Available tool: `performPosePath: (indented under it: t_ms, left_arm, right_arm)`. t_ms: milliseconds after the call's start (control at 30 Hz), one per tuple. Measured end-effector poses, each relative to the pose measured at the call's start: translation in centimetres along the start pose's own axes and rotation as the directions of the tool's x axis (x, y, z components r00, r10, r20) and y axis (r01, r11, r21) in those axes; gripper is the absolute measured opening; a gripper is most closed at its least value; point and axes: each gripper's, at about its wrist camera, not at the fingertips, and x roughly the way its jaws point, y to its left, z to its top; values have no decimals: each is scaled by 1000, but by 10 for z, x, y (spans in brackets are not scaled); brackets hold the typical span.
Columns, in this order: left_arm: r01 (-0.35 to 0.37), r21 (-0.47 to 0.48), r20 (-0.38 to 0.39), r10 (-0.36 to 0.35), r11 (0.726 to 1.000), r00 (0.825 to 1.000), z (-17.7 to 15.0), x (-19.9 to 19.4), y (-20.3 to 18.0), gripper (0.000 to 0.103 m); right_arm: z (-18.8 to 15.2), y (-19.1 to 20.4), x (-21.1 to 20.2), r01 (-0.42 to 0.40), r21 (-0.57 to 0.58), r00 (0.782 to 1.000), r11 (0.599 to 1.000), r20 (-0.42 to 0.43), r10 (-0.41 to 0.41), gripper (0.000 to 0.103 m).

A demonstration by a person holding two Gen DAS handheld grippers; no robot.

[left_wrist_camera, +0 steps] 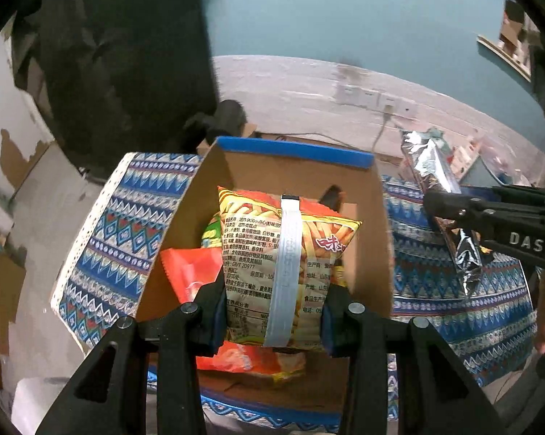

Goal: Organize snacks
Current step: 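Carry the bread bag with the left tool while the right tool carries the foil bag to the box, then release the bread bag with the left tool while the right tool releases the foil bag into the box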

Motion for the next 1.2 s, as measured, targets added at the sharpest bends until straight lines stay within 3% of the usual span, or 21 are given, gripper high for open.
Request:
performPosePath:
  t_ms: [333,433,567,1000,1200]
  left_arm:
    - [-16,-79,-67,11,997,998,-7,20,24,41]
    - [-34,-95,-79,26,995,997,-8,23,29,47]
    - [-66,-89,-61,61,994,996,-7,19,29,65]
    - [-80,-97,-42,76,992,996,-3,12,36,66]
    - [-74,-81,-33,72,994,997,-1,10,28,66]
  right_arm:
    - [12,28,27,-36,9,999,999,-22,36,28]
    - [15,33,35,-37,18,999,999,-26,38,28]
    - [18,36,43,-42,32,999,999,-32,43,28]
    - [20,41,55,-66,63,997,996,-41,68,29]
    - [17,36,44,-55,65,998,996,-23,57,49]
